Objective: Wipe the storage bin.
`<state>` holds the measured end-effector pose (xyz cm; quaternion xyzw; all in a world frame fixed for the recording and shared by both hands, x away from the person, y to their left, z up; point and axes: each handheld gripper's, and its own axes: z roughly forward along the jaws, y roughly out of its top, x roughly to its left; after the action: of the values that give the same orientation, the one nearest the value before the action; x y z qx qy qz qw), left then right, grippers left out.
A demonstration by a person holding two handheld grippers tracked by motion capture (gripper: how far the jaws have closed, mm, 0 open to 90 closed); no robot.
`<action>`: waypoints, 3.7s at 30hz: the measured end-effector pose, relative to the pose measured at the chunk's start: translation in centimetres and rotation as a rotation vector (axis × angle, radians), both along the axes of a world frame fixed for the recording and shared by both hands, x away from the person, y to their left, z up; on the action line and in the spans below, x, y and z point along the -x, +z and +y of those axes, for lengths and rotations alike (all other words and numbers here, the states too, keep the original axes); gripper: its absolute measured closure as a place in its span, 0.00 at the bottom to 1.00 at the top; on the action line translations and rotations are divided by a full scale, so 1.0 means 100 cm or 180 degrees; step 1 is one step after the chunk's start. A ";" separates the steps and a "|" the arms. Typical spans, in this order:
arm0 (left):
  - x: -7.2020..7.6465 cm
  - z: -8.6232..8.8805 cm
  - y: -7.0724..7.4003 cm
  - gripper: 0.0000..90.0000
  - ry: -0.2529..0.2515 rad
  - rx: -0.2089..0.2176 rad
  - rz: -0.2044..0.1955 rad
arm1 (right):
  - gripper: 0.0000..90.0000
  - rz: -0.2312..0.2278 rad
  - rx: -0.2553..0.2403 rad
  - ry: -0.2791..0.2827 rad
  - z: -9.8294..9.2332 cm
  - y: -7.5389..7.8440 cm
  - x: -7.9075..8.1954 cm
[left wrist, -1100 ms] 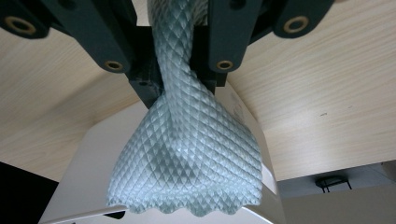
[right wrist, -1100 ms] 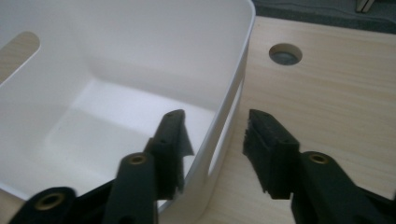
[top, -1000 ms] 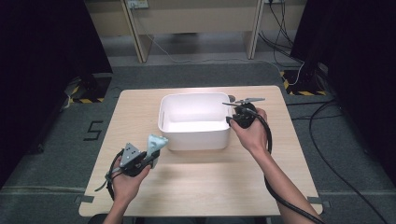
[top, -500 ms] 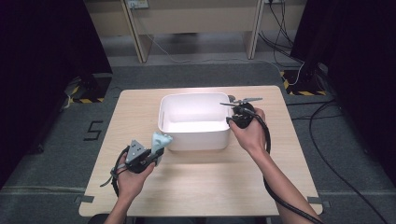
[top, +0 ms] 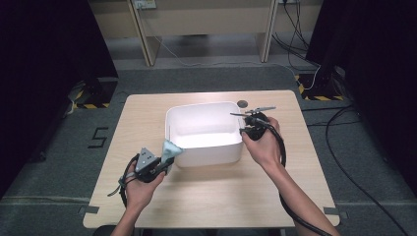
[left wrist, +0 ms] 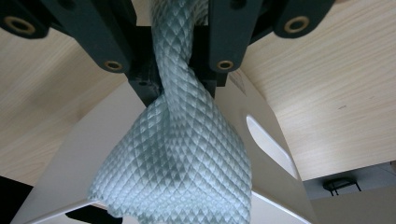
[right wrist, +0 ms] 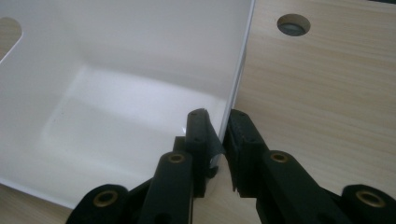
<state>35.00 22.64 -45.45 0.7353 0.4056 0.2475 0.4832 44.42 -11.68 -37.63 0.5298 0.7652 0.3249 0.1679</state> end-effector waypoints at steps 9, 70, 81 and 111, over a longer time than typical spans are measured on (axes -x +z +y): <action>0.005 -0.008 -0.001 0.85 -0.0079 -0.0043 -0.0005 | 0.84 -0.0057 -0.0052 0.0034 -0.009 0.000 0.032; 0.001 -0.016 -0.041 0.86 -0.0013 -0.0281 0.0569 | 0.85 -0.0201 -0.0131 0.0195 -0.006 -0.006 0.025; -0.002 -0.017 -0.047 0.86 0.0006 -0.0281 0.0735 | 0.84 -0.0199 -0.0141 0.0193 -0.006 -0.006 0.025; -0.002 -0.039 -0.049 0.85 -0.0163 -0.0350 0.0640 | 0.84 -0.0190 -0.0164 0.0181 -0.005 -0.006 0.025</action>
<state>35.24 18.75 -50.33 0.7920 0.4190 0.1819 0.4052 41.91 -12.16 -38.24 0.5021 0.7659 0.3649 0.1677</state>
